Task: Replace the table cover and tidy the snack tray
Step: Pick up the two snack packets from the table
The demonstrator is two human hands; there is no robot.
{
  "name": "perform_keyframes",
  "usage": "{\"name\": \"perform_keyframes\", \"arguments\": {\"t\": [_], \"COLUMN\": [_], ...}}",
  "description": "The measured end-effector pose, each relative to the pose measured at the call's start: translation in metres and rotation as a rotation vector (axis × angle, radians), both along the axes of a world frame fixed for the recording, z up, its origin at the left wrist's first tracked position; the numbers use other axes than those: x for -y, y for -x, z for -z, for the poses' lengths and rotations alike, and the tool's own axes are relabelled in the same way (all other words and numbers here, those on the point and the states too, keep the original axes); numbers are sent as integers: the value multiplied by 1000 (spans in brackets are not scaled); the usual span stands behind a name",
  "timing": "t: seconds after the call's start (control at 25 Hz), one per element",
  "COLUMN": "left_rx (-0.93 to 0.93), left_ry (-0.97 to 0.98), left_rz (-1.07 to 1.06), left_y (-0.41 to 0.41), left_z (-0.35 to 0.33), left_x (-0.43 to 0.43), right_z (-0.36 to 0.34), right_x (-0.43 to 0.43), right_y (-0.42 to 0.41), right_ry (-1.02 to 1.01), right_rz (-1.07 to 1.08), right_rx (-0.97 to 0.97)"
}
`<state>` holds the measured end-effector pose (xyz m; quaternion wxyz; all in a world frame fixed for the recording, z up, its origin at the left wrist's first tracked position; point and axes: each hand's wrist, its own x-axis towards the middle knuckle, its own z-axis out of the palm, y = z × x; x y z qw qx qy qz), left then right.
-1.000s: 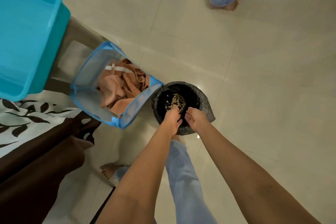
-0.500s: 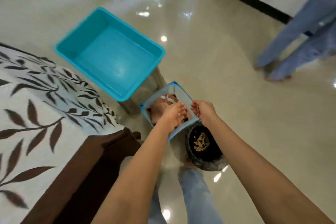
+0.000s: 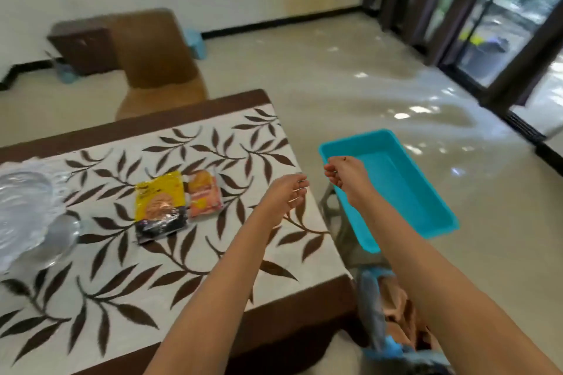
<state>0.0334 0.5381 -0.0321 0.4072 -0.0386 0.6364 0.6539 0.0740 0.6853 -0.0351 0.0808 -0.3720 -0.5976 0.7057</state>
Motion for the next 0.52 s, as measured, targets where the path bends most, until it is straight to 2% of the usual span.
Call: {"name": "perform_keyframes", "arguments": {"t": [0.12, 0.28, 0.4, 0.52], "left_rx": [-66, -96, -61, -30], "left_ry": [36, 114, 246, 364], "left_rz": [-197, -399, -479, -481], "left_y": [58, 106, 120, 126], "left_z": [-31, -39, -17, 15], "left_x": [107, 232, 284, 310], "right_z": [-29, -35, -15, 21], "right_x": [82, 188, 236, 264], "right_y": [85, 162, 187, 202], "right_ry": [-33, -90, -142, -327], "right_rz": [-214, -458, -530, -530], "right_rx": [-33, -16, 64, 222]}}
